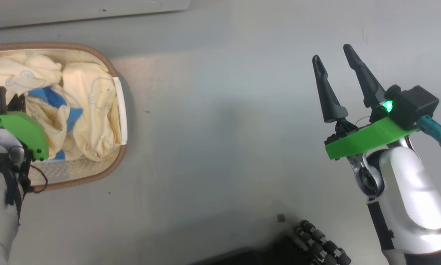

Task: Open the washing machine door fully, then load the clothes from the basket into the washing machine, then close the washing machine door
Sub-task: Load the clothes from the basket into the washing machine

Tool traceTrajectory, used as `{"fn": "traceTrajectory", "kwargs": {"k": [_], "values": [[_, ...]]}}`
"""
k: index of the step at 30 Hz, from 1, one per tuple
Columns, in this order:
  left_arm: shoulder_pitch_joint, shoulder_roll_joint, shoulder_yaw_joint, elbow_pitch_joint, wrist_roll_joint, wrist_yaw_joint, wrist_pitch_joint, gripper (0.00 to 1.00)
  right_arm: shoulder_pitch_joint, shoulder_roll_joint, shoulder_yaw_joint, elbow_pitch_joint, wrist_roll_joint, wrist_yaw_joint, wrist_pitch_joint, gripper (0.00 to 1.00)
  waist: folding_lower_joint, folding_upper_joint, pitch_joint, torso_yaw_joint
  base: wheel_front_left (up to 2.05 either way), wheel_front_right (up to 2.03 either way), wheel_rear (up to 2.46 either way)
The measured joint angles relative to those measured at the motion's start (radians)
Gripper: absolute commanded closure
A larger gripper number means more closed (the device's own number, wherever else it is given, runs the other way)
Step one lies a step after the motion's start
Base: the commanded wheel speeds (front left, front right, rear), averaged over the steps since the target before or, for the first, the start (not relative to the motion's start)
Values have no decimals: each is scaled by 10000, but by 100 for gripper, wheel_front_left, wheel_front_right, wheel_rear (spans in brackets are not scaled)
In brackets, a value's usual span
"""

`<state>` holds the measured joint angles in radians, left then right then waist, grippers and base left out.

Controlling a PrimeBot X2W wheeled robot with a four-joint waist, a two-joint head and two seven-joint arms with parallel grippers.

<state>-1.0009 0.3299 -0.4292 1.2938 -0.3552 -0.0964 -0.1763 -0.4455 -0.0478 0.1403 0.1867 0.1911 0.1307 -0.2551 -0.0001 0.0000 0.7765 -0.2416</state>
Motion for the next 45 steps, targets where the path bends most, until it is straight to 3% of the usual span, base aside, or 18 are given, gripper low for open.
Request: {"fn": "traceTrajectory", "kwargs": {"k": [10,16,24,38,45], "values": [[1027,-207,265,-654,-339,150,-673,100,530,-2,-67,357,-4,0,0,0,-1,0,-1743,439,0,0,0],[2162,-173,665,-2667,-334,587,-709,100,1013,-2,-157,619,-4,0,0,0,-1,1,-2827,674,0,0,0],[3688,-171,1120,-4332,-180,1072,-711,100,1402,-2,-265,811,-4,0,0,0,-1,1,-3906,911,0,0,0],[6016,-280,2061,-6869,138,1678,-711,100,2105,-2,-445,1062,242,0,2,0,0,1,-5412,1324,0,0,0],[7274,-382,2378,-7827,301,1762,-711,100,2402,-2,-313,1220,334,0,2,0,0,0,-6031,1488,0,0,0]]}}
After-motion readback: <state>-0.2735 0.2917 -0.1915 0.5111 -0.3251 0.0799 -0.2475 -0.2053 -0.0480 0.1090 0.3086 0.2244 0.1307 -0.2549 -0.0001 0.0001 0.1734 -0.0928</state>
